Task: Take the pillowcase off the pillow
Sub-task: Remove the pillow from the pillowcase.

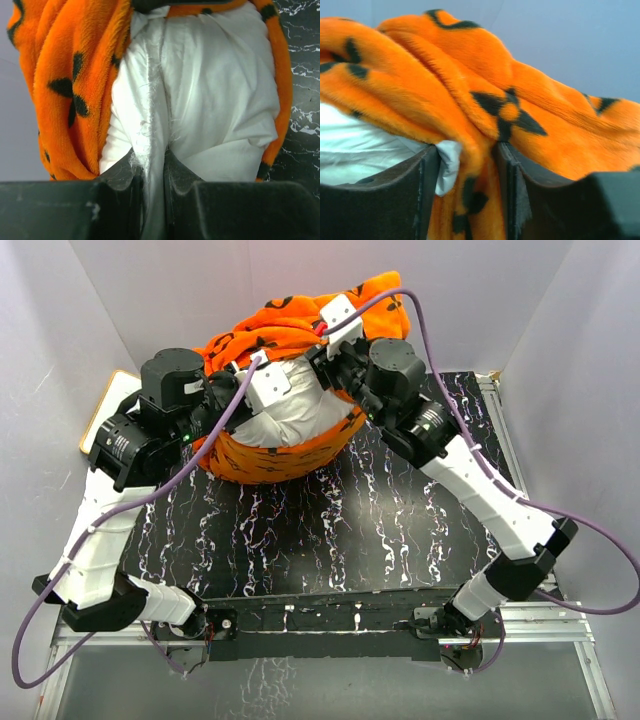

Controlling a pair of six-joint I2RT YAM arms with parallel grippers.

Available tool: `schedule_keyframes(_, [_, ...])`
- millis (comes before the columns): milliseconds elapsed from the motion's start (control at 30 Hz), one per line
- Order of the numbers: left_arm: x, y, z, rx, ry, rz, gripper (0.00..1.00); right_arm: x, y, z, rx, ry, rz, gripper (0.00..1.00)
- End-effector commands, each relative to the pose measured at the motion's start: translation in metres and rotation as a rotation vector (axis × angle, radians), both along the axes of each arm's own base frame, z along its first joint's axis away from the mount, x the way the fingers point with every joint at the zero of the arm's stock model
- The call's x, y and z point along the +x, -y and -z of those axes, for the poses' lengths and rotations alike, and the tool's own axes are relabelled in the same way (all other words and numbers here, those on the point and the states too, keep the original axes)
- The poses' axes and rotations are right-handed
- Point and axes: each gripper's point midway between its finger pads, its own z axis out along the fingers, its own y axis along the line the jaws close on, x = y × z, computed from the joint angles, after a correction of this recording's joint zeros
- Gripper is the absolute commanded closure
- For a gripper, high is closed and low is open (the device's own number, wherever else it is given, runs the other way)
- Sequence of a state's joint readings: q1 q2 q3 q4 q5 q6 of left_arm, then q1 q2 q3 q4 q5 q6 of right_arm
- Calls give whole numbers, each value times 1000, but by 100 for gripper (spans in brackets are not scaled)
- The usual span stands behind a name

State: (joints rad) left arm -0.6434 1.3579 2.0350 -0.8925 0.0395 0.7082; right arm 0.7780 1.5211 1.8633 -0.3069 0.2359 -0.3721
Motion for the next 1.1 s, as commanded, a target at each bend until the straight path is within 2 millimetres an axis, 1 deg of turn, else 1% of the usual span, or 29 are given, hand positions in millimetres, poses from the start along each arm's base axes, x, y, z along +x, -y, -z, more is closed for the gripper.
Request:
schedule_keyframes(0, [-58,-28,6,36,-56,79,100,36,57,-48,71,137,319,47])
schedule_keyframes(67, [-67,-34,11,59,-64,94,100,41,59,-53,84,141,341,46])
schedule_keyframes(100, [-72,-37,15,73,-77,100,100,45,64,-56,100,144,361,46])
schedule_keyframes(200, [-86,-46,23,102,-102,110,100,55,83,-65,155,148,413,44])
schedule_keyframes(267, [-93,-53,28,130,-115,116,100,62,97,-67,187,144,458,44])
schedule_keyframes(333, [-100,-60,31,155,-117,120,100,69,106,-66,208,134,480,44])
schedule_keyframes(467, [-107,-66,32,176,-115,129,100,75,120,-59,226,116,551,45])
schedule_keyframes(567, [-110,-68,30,184,-116,132,100,81,138,-55,243,97,607,45])
schedule_keyframes(667, [-111,-71,25,197,-104,131,100,88,161,-45,246,68,658,46])
schedule_keyframes(767, [-113,-75,15,202,-82,129,100,98,197,-30,267,39,732,51])
schedule_keyframes(867, [-116,-80,7,194,-69,116,100,109,223,-16,323,0,756,58])
schedule_keyframes(1000, [-117,-89,3,202,-40,87,100,123,256,3,371,-30,845,75])
schedule_keyframes(1067, [-118,-94,1,207,-30,68,100,129,268,14,395,-54,864,81])
